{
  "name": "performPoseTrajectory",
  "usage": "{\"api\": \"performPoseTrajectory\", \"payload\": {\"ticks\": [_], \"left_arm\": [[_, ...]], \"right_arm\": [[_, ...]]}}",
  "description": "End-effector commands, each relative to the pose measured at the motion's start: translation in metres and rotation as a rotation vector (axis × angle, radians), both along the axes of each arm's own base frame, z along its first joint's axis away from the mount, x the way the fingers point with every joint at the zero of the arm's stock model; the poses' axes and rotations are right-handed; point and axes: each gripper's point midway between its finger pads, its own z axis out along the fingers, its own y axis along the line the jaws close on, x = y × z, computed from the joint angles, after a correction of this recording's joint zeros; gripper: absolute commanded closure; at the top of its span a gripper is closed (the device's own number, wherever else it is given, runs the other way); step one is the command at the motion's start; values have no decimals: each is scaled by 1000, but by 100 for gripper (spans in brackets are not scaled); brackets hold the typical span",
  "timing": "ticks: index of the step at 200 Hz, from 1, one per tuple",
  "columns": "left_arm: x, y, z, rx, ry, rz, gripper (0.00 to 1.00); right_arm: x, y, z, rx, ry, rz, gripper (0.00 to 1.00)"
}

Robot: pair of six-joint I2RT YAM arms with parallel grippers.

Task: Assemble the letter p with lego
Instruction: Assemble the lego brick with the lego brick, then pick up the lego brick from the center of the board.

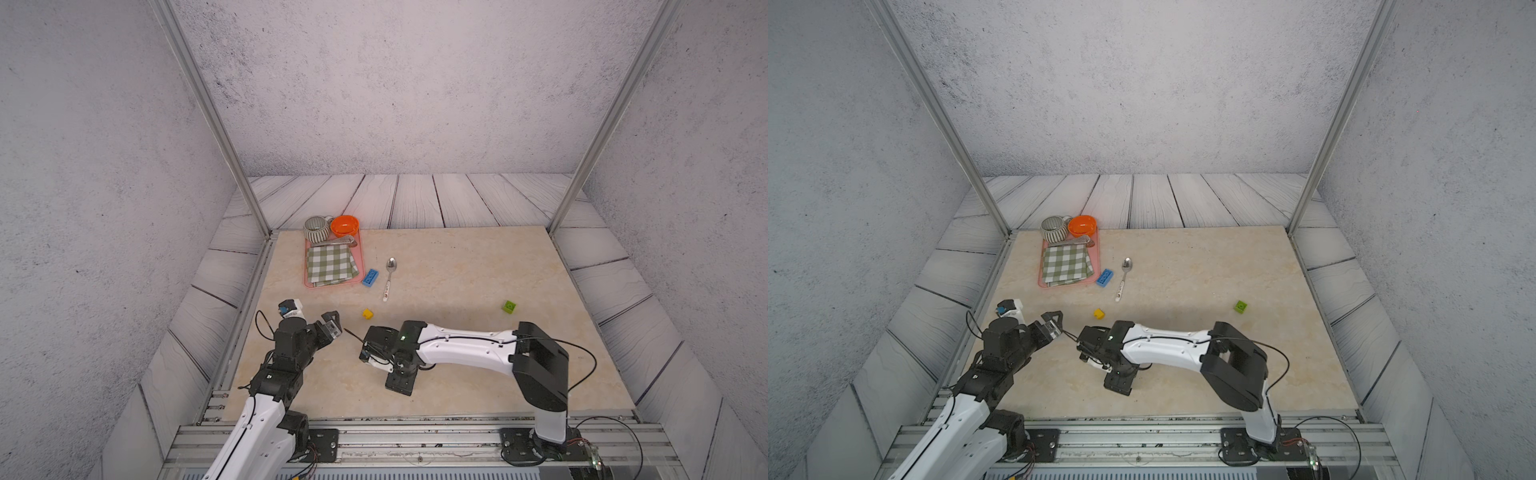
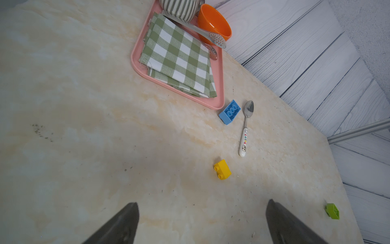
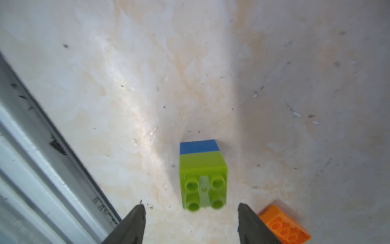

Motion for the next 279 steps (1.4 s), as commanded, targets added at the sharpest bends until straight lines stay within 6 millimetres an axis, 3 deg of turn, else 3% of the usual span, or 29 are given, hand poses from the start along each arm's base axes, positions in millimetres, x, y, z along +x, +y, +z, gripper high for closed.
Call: {"api": "performPoseTrajectory", "payload": {"ticks": [1, 35, 52, 97, 132, 171, 198, 209, 252, 279], "left_arm": [[6, -11, 1, -9, -13, -66, 2], [17, -32, -12, -4, 61, -166, 2], [22, -44, -22, 16, 120, -216, 2], [31, -64, -39, 80, 210, -286, 2], [35, -64, -50, 203, 294, -283, 2], [47, -65, -46, 317, 372, -279, 2], [77, -74, -39, 386, 402, -305, 2], [99, -78, -31, 432, 396, -318, 2], [159, -83, -40, 583, 534, -373, 2], [192, -93, -46, 627, 558, -412, 9]], "right_arm": [[15, 5, 35, 191, -63, -71, 20], [49, -24, 60, 351, -116, -288, 12], [64, -38, 69, 419, -132, -384, 0], [85, -69, 77, 531, -99, -594, 1], [97, -90, 83, 605, -40, -715, 1], [102, -102, 98, 781, 58, -786, 1], [108, -113, 103, 864, 62, -811, 1], [111, -118, 103, 890, 55, -820, 1], [118, -130, 103, 1003, 79, -844, 1], [120, -135, 104, 1032, 41, -844, 1]]}}
